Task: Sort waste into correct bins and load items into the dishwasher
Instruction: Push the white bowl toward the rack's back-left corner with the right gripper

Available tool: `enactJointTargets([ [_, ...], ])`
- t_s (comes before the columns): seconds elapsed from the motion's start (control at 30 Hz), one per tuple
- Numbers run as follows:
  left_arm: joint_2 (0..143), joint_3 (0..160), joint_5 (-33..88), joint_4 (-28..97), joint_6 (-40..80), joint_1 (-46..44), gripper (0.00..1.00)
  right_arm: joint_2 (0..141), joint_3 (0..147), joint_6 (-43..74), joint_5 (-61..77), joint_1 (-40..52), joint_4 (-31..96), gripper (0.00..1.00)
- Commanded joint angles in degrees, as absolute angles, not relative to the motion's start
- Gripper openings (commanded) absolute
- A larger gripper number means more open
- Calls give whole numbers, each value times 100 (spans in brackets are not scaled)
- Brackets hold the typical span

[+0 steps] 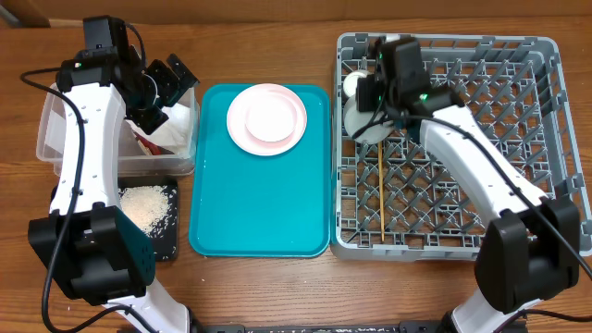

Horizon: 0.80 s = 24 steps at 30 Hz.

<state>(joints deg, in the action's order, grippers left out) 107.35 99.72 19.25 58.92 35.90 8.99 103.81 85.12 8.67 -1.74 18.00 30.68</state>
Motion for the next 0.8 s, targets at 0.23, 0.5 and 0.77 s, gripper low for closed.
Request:
enactJointTargets([
  [0.23,10680,10047,1885,5889,3623,860,100,11109,10228,550,-333,1887,4257,4],
  [0.5,10680,10047,1885,5889,3623,860,100,11946,10228,550,-340,1892,3970,4],
  [0.77,10680,10047,1885,5889,3623,860,100,11972,10226,554,-403,1892,3398,4],
])
